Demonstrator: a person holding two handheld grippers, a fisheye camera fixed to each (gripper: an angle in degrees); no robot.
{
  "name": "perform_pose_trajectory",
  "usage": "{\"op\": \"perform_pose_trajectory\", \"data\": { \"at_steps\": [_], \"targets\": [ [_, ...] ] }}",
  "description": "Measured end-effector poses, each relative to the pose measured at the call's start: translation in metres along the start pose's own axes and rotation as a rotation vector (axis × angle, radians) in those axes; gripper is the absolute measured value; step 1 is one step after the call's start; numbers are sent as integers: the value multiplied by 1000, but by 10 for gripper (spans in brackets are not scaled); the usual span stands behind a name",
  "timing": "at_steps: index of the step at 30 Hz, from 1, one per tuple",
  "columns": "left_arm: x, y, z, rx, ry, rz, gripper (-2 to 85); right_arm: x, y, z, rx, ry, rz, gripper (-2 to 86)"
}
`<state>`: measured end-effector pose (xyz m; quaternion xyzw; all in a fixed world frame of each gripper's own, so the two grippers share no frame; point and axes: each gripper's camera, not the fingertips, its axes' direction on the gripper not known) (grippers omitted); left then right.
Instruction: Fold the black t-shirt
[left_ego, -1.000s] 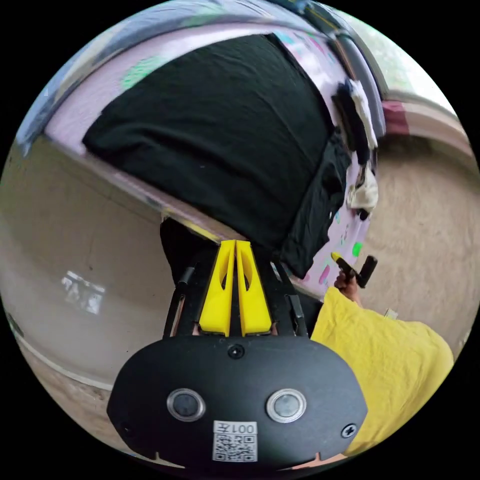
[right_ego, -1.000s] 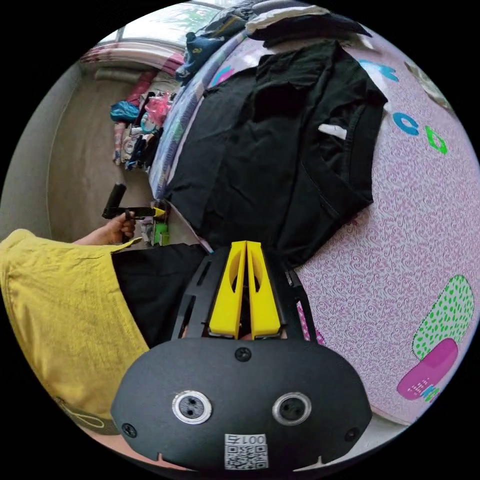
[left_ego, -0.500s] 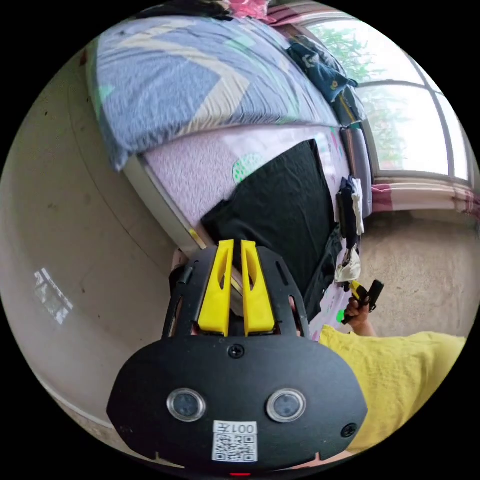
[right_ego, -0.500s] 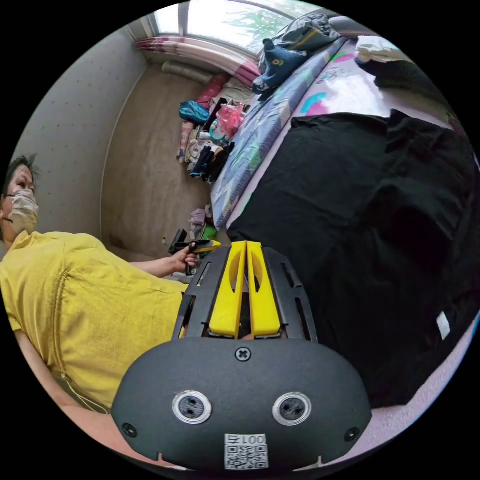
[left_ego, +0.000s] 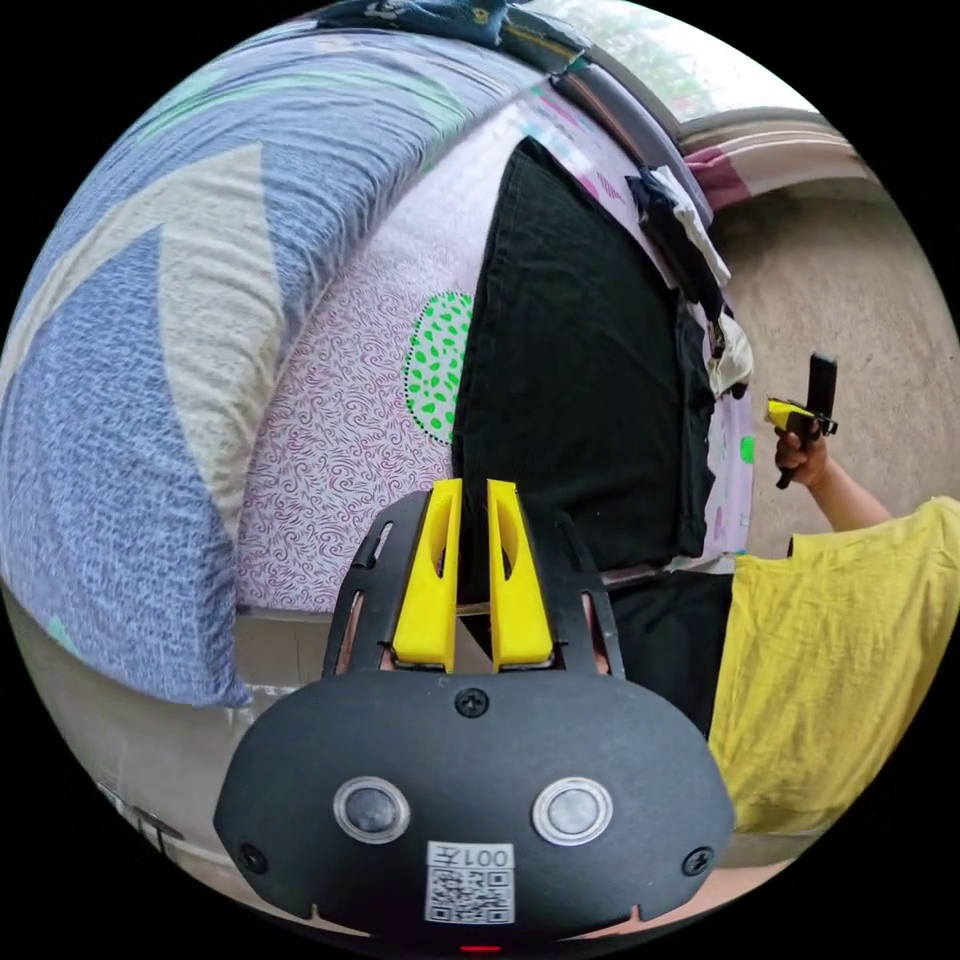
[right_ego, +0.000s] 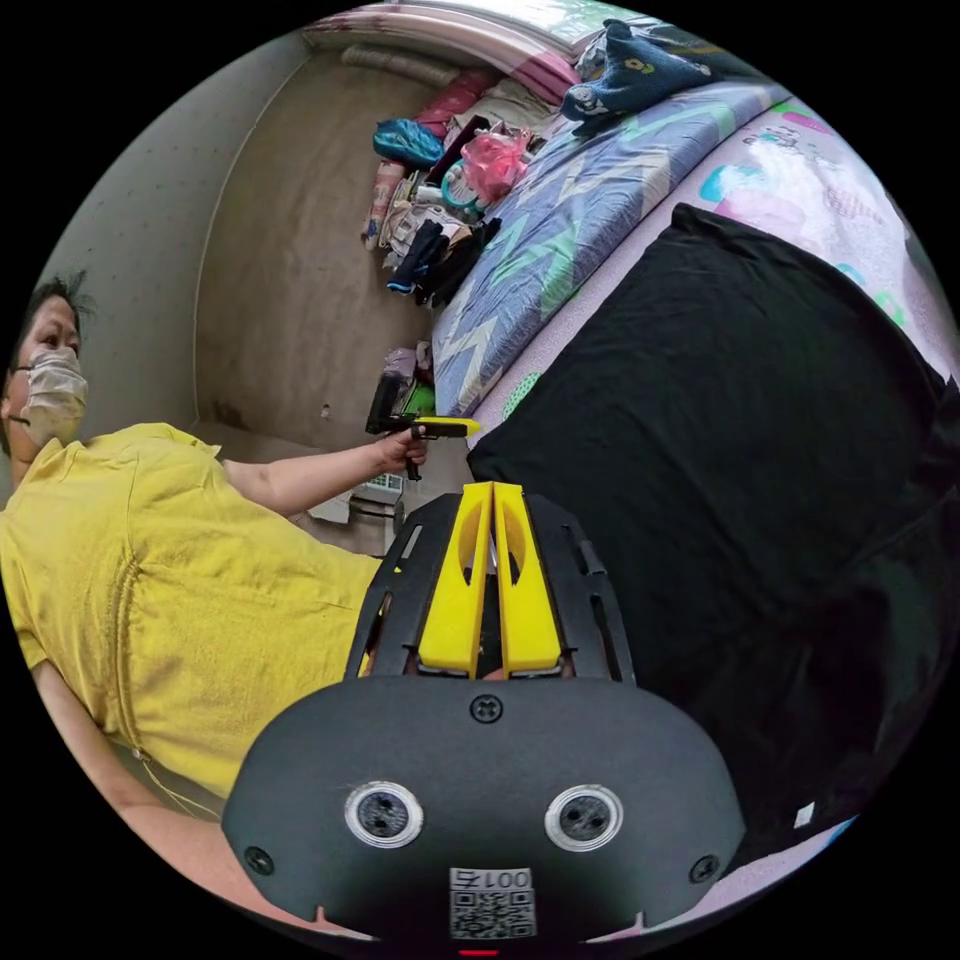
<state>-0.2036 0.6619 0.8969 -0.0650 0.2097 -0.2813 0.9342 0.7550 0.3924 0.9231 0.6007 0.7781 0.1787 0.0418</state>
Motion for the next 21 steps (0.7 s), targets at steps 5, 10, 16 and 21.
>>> {"op": "perform_pose_trajectory", "data": {
  "at_steps": [5, 10, 16, 21],
  "targets": [
    [-7, -17, 12, -154, 40, 61, 6, 10, -8, 7, -12, 19, 59, 4],
    [-11, -18, -9, -288, 220, 40, -9, 21, -16, 10, 8, 14, 97, 4],
    [-39, 18, -63, -371, 8, -76, -15, 37, -37, 11, 18, 12, 114, 3],
    [-51, 43, -80, -238, 67, -239, -12, 53, -77, 13, 1, 16, 88, 3]
  ]
}}
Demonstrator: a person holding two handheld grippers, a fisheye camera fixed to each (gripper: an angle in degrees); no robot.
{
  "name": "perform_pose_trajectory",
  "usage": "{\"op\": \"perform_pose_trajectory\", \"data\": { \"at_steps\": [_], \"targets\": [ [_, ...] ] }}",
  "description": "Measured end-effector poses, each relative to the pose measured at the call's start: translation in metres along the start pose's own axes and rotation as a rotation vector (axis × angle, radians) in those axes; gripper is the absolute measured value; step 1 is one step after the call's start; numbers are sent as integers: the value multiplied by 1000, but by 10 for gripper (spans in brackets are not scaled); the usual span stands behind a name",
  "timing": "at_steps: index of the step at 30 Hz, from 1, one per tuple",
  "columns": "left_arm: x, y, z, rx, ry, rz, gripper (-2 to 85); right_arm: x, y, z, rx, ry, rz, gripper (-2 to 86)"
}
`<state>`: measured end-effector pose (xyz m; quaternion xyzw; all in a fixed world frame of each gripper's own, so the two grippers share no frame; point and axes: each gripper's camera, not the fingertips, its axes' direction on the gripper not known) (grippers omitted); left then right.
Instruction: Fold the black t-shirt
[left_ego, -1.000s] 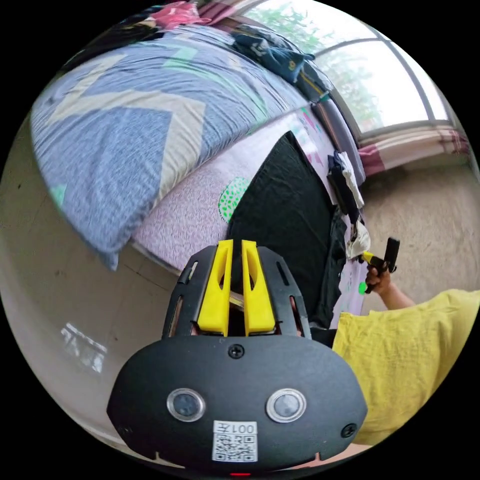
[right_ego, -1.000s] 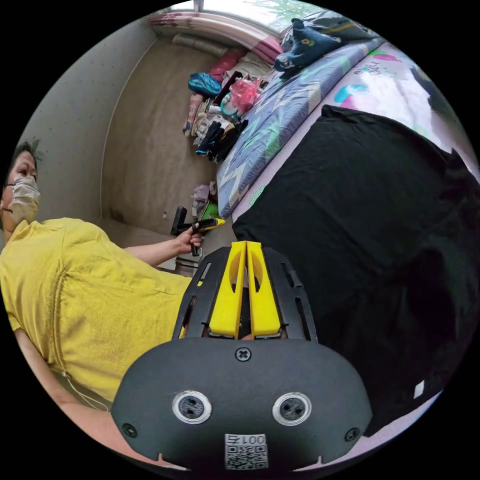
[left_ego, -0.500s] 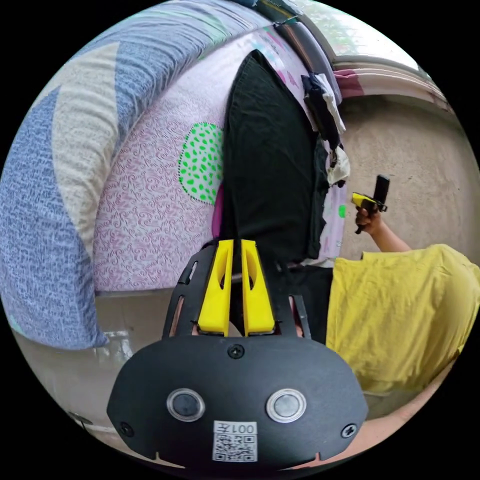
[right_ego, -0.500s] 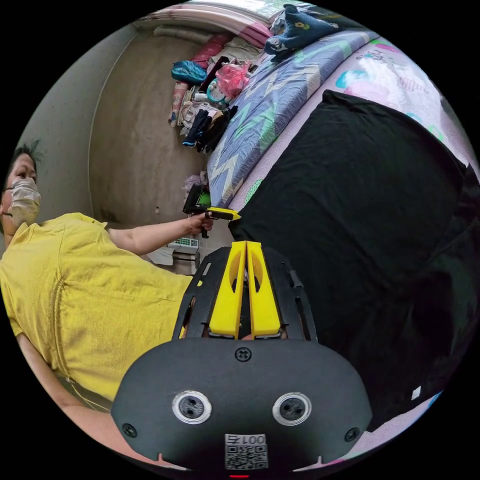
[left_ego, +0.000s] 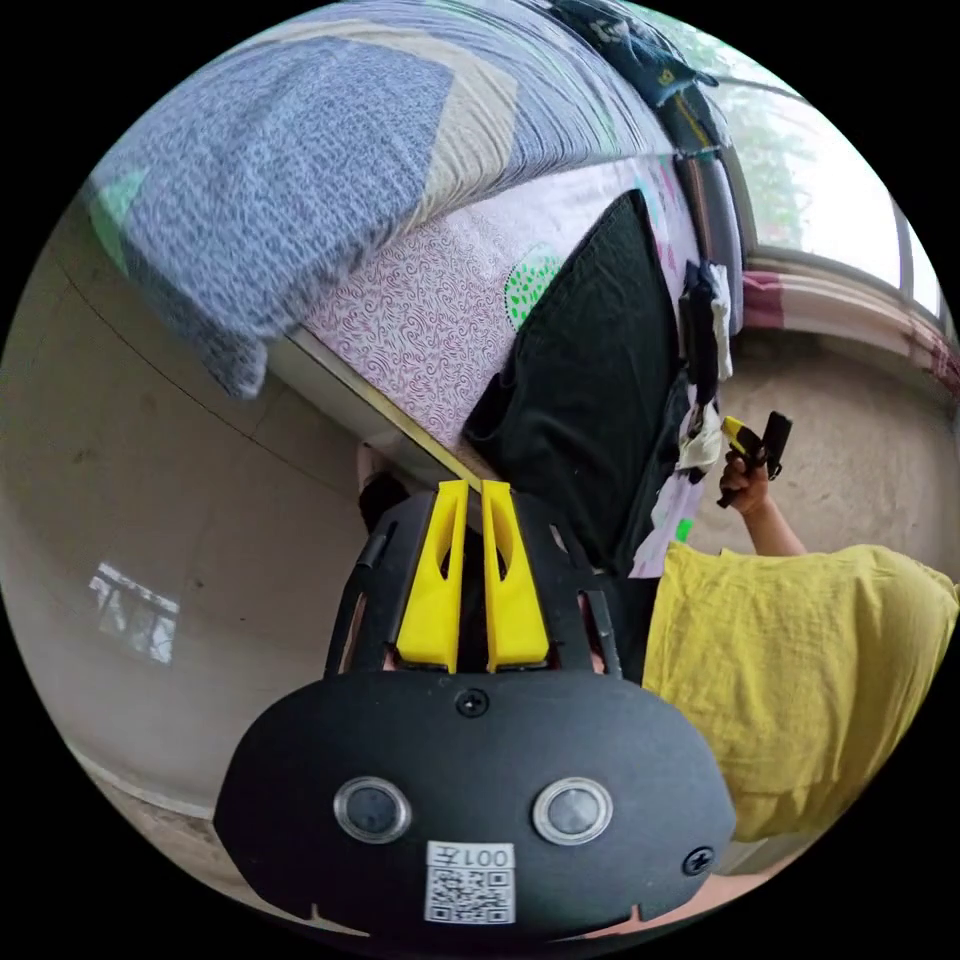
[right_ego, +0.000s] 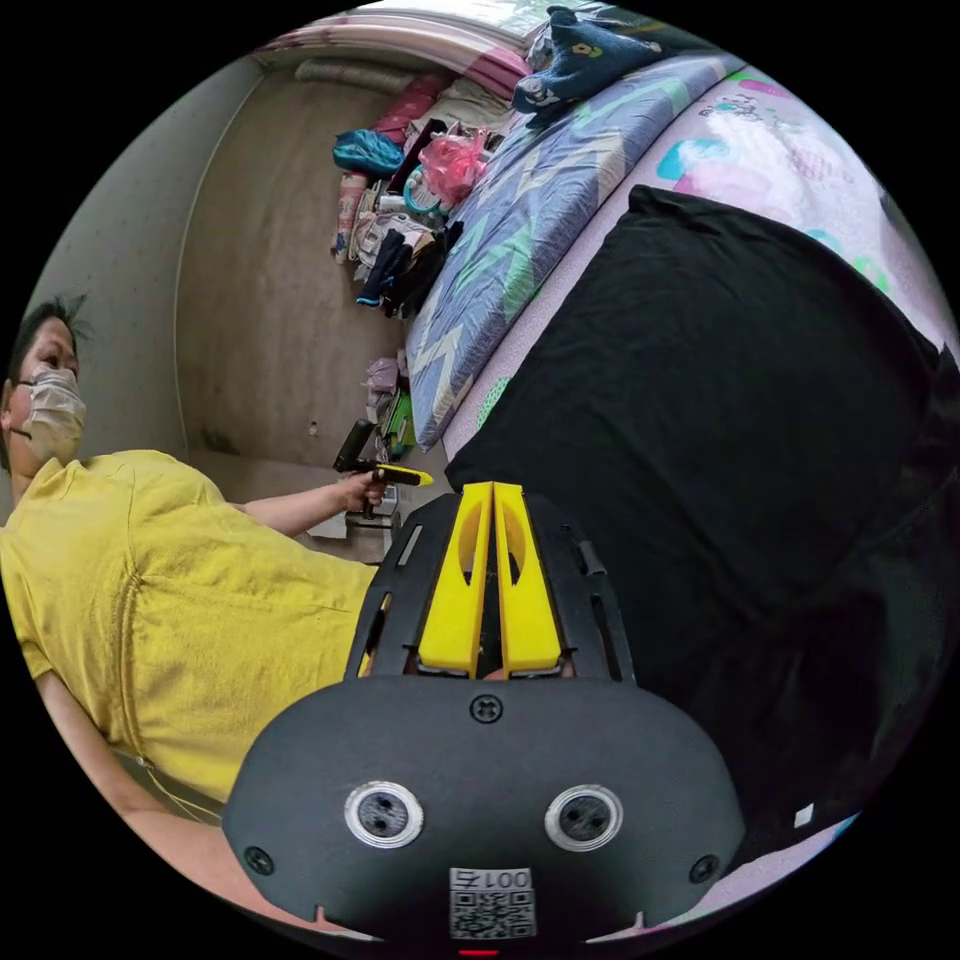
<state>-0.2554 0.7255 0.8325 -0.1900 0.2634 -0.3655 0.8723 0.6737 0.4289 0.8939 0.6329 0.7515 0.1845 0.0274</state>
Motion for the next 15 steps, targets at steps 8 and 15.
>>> {"op": "perform_pose_trajectory", "data": {
  "at_steps": [8, 15],
  "targets": [
    [9, 16, 19, 203, 213, -136, 7, 0, -70, 5, -60, 26, -92, 6],
    [5, 15, 17, 307, 284, -177, 19, -3, -151, 14, -158, 97, -251, 25]
  ]
}}
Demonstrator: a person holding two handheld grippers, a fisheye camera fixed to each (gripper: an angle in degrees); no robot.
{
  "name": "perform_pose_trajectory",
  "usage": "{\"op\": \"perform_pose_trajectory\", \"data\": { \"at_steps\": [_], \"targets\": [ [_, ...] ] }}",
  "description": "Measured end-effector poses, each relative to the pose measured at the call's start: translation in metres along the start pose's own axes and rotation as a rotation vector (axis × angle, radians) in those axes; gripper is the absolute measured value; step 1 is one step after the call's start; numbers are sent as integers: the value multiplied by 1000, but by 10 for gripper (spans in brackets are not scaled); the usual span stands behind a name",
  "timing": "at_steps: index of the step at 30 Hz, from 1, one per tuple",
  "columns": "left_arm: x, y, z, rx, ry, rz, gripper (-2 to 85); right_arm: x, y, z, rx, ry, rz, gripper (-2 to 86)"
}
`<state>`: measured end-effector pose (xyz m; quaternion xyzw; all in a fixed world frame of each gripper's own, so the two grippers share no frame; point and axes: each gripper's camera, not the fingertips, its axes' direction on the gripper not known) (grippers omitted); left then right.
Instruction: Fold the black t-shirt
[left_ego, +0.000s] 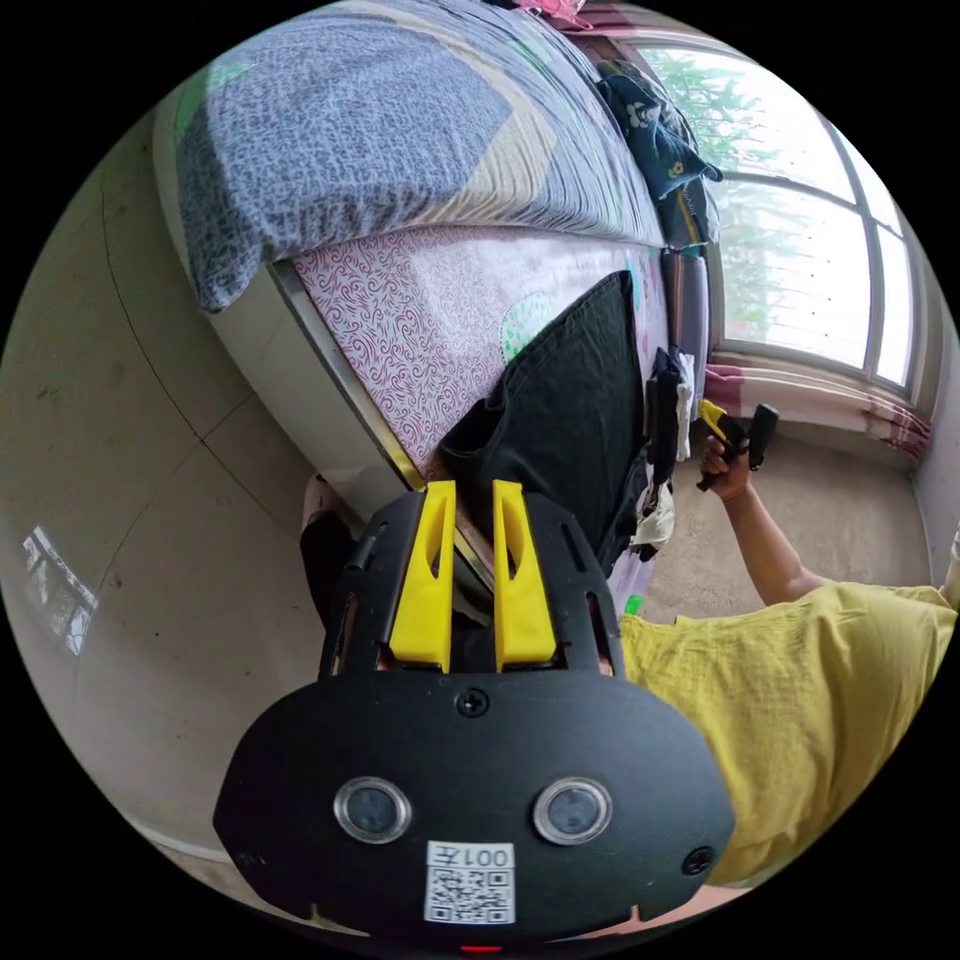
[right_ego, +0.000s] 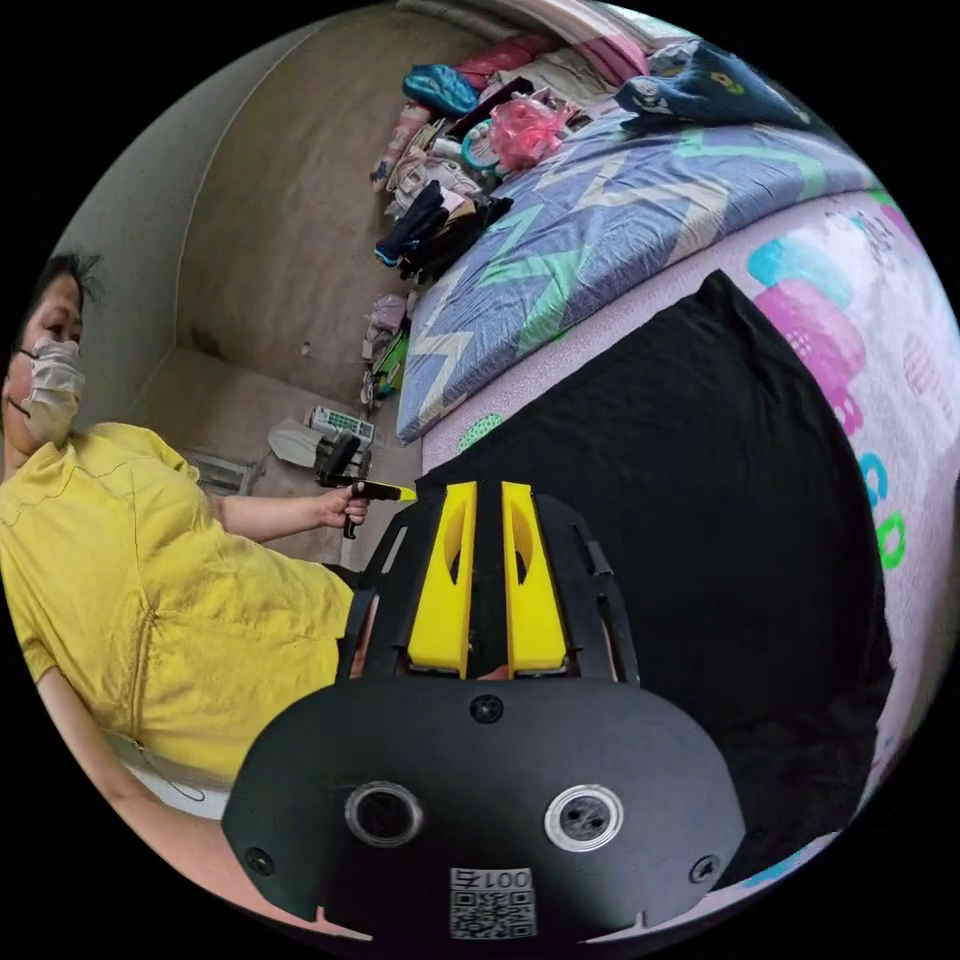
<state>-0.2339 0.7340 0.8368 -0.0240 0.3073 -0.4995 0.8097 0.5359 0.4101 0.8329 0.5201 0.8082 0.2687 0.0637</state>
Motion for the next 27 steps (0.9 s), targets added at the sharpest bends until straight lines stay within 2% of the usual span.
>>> {"op": "perform_pose_trajectory", "data": {
  "at_steps": [9, 20, 27],
  "targets": [
    [-10, -8, -1, 78, 18, -33, 22, 36, -111, 1, -122, 159, -110, 59],
    [-16, -23, 14, 152, 26, 25, 16, 139, -221, 7, -309, 385, -79, 80],
    [-32, -29, 31, 169, 66, 14, 3, 182, -283, 29, -337, 351, -108, 86]
  ]
}}
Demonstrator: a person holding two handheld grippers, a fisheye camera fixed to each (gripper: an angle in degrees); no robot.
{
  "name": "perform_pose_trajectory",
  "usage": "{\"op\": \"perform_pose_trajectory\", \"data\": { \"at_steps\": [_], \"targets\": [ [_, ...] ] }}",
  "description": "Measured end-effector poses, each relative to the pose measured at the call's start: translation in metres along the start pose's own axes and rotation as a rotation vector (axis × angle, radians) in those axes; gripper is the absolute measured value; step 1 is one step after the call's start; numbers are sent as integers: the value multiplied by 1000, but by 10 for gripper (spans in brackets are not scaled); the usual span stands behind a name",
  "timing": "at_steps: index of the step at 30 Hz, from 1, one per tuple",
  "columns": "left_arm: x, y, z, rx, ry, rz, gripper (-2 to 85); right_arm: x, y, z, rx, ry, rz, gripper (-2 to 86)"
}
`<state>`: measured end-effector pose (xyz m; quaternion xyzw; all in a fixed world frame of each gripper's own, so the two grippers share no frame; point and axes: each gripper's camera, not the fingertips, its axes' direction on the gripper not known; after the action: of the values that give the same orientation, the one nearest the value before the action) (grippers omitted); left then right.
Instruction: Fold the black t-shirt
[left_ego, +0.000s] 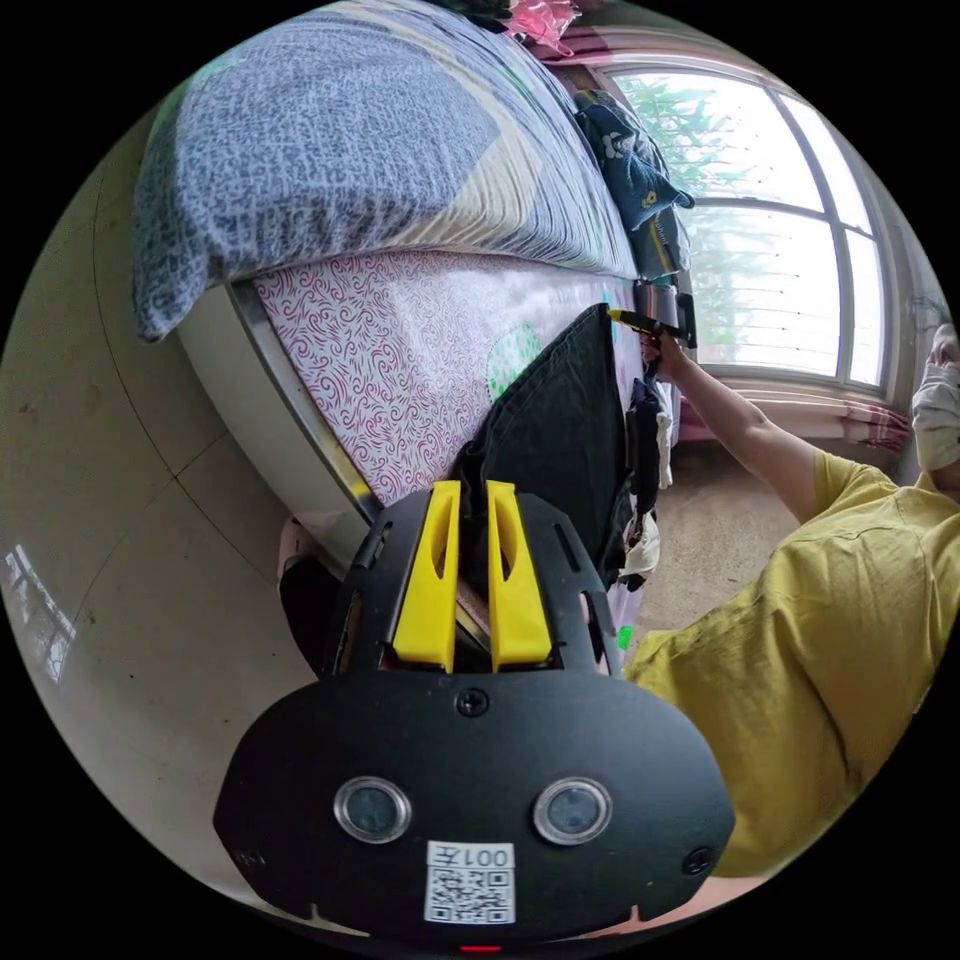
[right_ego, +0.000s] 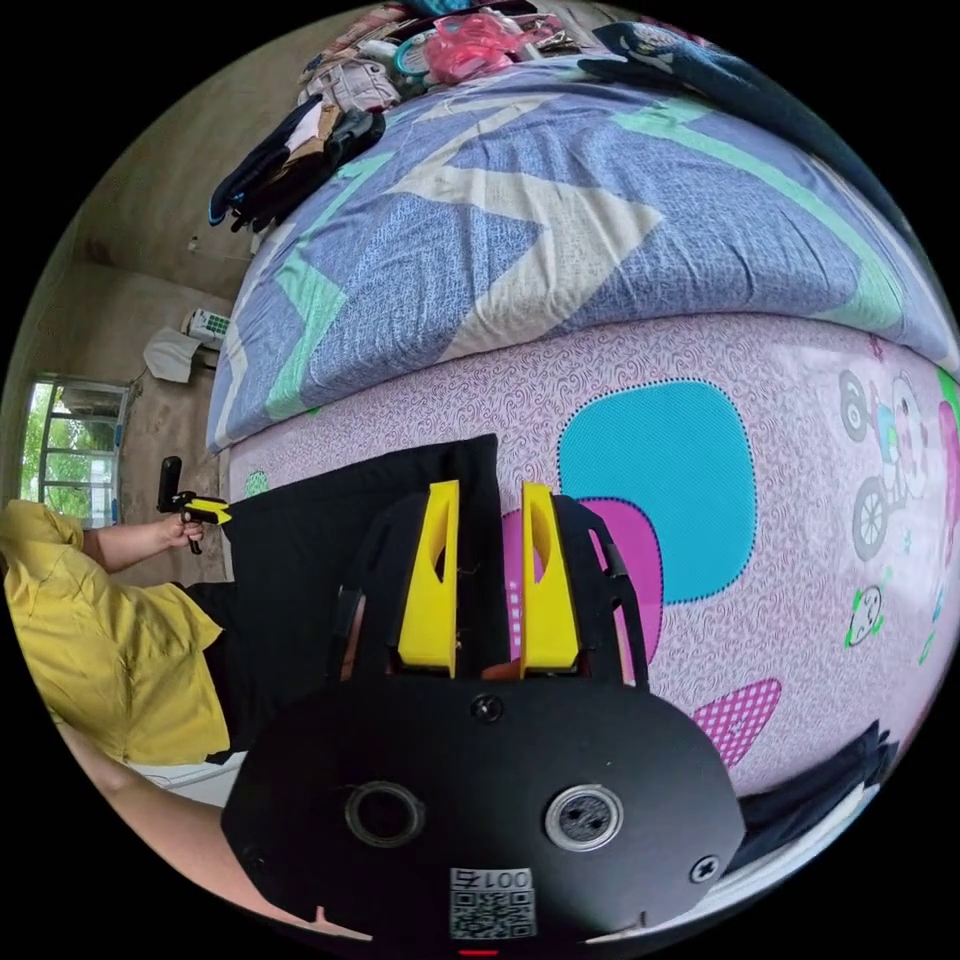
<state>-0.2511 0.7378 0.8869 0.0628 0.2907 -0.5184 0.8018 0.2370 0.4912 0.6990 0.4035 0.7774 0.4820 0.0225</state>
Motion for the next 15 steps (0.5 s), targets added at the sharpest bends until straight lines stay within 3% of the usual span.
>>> {"op": "perform_pose_trajectory", "data": {
  "at_steps": [7, 9, 15],
  "targets": [
    [-19, 1, 23, 16, 76, -17, 12, 7, -31, 12, -98, -156, -66, 46],
    [-22, 1, 33, 5, 99, -17, 0, -7, -33, 19, -167, -111, -133, 29],
    [-17, -1, 51, -7, -15, 67, -11, -11, -16, -23, -67, -57, -118, 15]
  ]
}}
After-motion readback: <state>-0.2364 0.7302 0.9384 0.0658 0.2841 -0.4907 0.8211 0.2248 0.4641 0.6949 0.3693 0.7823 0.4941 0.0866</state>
